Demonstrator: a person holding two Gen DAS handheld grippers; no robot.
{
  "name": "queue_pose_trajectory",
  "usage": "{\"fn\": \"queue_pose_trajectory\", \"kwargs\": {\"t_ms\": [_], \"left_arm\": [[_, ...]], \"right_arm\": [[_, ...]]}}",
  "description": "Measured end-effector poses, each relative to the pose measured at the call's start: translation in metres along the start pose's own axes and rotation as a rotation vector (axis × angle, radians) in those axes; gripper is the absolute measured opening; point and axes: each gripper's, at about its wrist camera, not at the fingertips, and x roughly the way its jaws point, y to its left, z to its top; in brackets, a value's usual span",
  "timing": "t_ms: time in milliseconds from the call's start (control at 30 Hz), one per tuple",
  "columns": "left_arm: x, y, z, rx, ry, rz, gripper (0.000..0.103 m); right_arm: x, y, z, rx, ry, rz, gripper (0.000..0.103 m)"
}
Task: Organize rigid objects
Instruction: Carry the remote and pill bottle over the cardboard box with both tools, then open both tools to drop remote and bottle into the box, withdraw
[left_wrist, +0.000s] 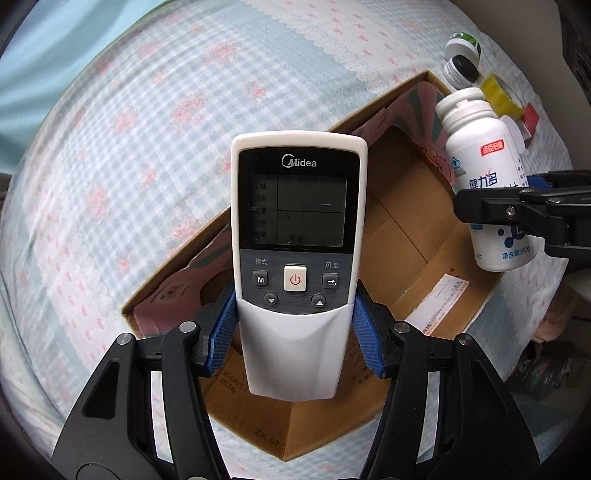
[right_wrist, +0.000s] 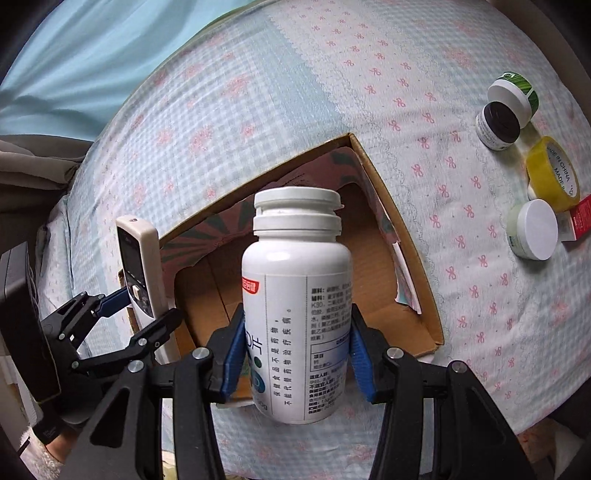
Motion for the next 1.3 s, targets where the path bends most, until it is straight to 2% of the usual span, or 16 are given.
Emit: {"fn": "queue_pose_trajectory", "kwargs": {"t_ms": [100,267,500,533,567,600,633,667,700,733,967,1133,1300], "left_arm": [[0.025,-0.014,0.001,0.072,0.025,0.008,0.055],[0.053,-0.024,-0.001,0.123,0.062,0.015,0.055],[0.053,-0.026,0.004,0.153,0.037,0.026,0.055],[0.051,-0.026,0.005,0.152,0.029,0.023,0.060],[0.047,-0.026,0.006,0.144,0.019,0.019,0.085],[0.044,-0.025,0.007,0.134,0.014,0.011,0.103],[0.040,-0.025,0.008,0.125,0.000,0.005,0.103],[0.035,-0.024,0.008,0.117,-0.017,-0.001,0.103],[0.031,-0.023,0.008,0.110,-0.031,-0.007,0.103],[0.028,-0.023,0.008,0.106,-0.039,-0.007,0.103],[0.020,-0.025,0.006,0.084,-0.046,-0.007,0.103],[0.006,-0.028,0.004,0.073,-0.068,-0.001,0.103],[-0.028,-0.023,-0.012,0.010,-0.092,-0.007,0.103]], "right_arm": [[0.031,-0.001,0.004,-0.044,0.041,-0.021,0.046],[0.052,-0.008,0.006,-0.004,0.061,-0.009,0.046],[0.055,-0.008,0.008,-0.026,0.063,-0.013,0.046],[0.055,-0.008,0.008,-0.029,0.063,-0.016,0.046],[0.055,-0.007,0.008,-0.039,0.060,-0.024,0.046],[0.055,-0.006,0.008,-0.054,0.056,-0.039,0.046],[0.054,-0.005,0.008,-0.065,0.053,-0.053,0.047],[0.053,-0.005,0.008,-0.066,0.049,-0.061,0.053],[0.050,-0.006,0.007,-0.061,0.044,-0.056,0.081],[0.047,-0.007,0.006,-0.058,0.039,-0.032,0.103],[0.035,-0.013,0.000,-0.031,0.021,-0.004,0.103],[0.021,-0.003,-0.002,-0.070,0.010,0.004,0.103],[-0.003,0.012,-0.015,-0.112,-0.019,-0.006,0.103]]}}
